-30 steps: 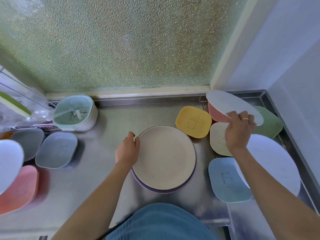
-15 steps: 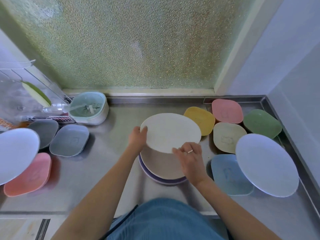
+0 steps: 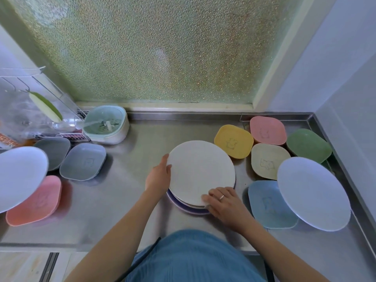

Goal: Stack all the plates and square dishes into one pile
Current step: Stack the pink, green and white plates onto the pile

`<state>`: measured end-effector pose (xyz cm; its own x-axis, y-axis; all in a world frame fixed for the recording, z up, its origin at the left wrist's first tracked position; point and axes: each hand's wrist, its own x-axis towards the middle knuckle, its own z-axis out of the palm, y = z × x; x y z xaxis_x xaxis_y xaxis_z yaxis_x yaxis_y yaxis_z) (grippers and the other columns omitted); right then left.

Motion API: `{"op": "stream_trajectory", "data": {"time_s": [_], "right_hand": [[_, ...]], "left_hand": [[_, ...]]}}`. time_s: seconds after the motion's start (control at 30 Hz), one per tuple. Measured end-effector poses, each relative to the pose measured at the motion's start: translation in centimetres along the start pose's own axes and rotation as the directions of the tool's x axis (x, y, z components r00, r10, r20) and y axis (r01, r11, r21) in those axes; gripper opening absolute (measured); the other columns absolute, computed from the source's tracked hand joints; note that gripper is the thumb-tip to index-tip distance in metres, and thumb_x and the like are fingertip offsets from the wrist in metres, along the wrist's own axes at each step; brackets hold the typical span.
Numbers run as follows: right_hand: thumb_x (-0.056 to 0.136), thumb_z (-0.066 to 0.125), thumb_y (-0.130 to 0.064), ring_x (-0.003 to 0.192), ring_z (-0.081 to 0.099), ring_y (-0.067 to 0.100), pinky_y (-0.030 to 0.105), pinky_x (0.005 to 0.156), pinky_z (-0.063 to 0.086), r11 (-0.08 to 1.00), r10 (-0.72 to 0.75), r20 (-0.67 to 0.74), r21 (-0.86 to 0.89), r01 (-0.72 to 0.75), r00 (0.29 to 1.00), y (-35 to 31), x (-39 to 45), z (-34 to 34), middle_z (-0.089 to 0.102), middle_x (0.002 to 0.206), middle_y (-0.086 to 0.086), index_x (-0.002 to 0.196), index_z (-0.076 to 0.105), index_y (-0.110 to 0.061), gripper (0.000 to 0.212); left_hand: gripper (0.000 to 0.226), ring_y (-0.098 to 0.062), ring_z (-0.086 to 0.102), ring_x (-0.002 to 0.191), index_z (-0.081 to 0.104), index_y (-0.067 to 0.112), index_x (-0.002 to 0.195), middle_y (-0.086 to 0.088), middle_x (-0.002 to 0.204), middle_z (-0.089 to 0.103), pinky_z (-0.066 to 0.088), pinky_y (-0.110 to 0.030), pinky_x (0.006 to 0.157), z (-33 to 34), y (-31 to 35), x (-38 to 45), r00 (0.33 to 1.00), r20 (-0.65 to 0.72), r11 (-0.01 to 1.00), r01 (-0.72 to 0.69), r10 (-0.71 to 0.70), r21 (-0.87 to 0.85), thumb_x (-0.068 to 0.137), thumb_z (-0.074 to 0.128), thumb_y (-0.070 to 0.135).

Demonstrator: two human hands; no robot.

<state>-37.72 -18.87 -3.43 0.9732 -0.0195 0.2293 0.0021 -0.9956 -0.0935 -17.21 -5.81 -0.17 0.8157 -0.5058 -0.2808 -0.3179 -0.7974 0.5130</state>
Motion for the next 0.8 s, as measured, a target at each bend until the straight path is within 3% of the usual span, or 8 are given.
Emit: {"op": "stream_trajectory", "data": {"time_s": [0.07,0.13,0.2,0.27,0.43,0.6,0.7,0.8], "right_hand": [[0.087,0.041,-0.033,0.093,0.063,0.017,0.030,0.088,0.039,0.993,0.105,0.015,0.046,-0.105,0.994,0.6,-0.2,-0.3,0.066,0.103,-0.003,0.109,0.057,-0.023,0.029],[0.091,0.039,-0.033,0.110,0.058,0.021,0.033,0.098,0.030,0.928,0.350,0.022,0.131,-0.350,0.937,1.3,0.0,-0.5,0.062,0.118,0.000,0.123,0.051,-0.024,0.035],[0.095,0.039,-0.030,0.129,0.043,0.023,0.041,0.106,0.028,0.770,0.604,0.057,0.212,-0.601,0.795,2.2,0.7,-0.3,0.048,0.139,0.003,0.138,0.036,-0.022,0.043],[0.097,0.039,-0.027,0.138,0.030,0.023,0.044,0.110,0.026,0.613,0.741,0.120,0.281,-0.739,0.660,2.9,1.8,0.0,0.032,0.151,0.005,0.146,0.021,-0.018,0.054],[0.100,0.033,-0.022,0.133,0.039,0.028,0.043,0.107,0.036,0.515,0.768,0.240,0.318,-0.796,0.593,3.0,2.9,1.2,0.035,0.150,0.012,0.148,0.012,-0.013,0.054],[0.100,0.030,-0.029,0.135,0.037,0.027,0.045,0.109,0.033,0.530,0.780,0.197,0.298,-0.794,0.595,3.0,2.8,0.9,0.037,0.148,0.009,0.148,0.016,-0.017,0.052],[0.099,0.028,-0.036,0.136,0.035,0.025,0.047,0.109,0.028,0.547,0.796,0.103,0.301,-0.781,0.597,3.8,1.6,-0.4,0.040,0.146,0.007,0.146,0.024,-0.021,0.049],[0.098,0.036,-0.033,0.140,0.027,0.025,0.051,0.112,0.016,0.462,0.883,0.023,0.130,-0.877,0.468,5.8,-1.1,-1.1,0.038,0.148,0.009,0.144,0.026,-0.017,0.051]], "left_hand": [[0.046,-0.038,0.061,0.095,0.022,0.023,0.145,-0.020,0.106,0.065,0.046,-0.039,0.076,-0.1,-0.2,0.1,1.000,0.005,1.000,-0.019,0.019,0.025,0.100,0.031,0.024],[0.048,-0.038,0.062,0.095,0.018,0.023,0.146,-0.022,0.106,0.065,0.046,-0.040,0.077,-0.1,-0.6,0.5,0.999,0.044,0.997,-0.031,0.028,0.067,0.100,0.031,0.024],[0.050,-0.038,0.062,0.097,0.015,0.024,0.148,-0.022,0.108,0.065,0.046,-0.039,0.078,-0.1,-0.7,0.7,0.995,0.092,0.993,-0.035,0.025,0.112,0.100,0.030,0.026],[0.050,-0.038,0.062,0.096,0.013,0.026,0.148,-0.021,0.108,0.065,0.046,-0.039,0.078,0.0,-0.7,0.9,0.994,0.106,0.990,-0.036,0.022,0.133,0.100,0.029,0.028],[0.051,-0.038,0.062,0.094,0.010,0.025,0.148,-0.021,0.106,0.066,0.041,-0.036,0.073,0.3,-0.5,1.0,0.992,0.122,0.991,-0.022,0.005,0.133,0.100,0.028,0.027],[0.051,-0.038,0.062,0.093,0.009,0.025,0.148,-0.021,0.105,0.066,0.041,-0.036,0.072,0.3,-0.4,1.0,0.992,0.128,0.994,-0.006,-0.008,0.111,0.101,0.027,0.027],[0.049,-0.037,0.062,0.089,0.012,0.027,0.147,-0.021,0.103,0.066,0.042,-0.035,0.072,0.5,-0.5,0.8,0.993,0.119,0.998,0.004,-0.011,0.056,0.100,0.028,0.027],[0.048,-0.031,0.056,0.077,0.015,0.027,0.147,-0.020,0.097,0.066,0.043,-0.034,0.072,0.6,-0.7,0.7,0.994,0.111,1.000,0.008,-0.008,-0.002,0.100,0.029,0.026]]}}
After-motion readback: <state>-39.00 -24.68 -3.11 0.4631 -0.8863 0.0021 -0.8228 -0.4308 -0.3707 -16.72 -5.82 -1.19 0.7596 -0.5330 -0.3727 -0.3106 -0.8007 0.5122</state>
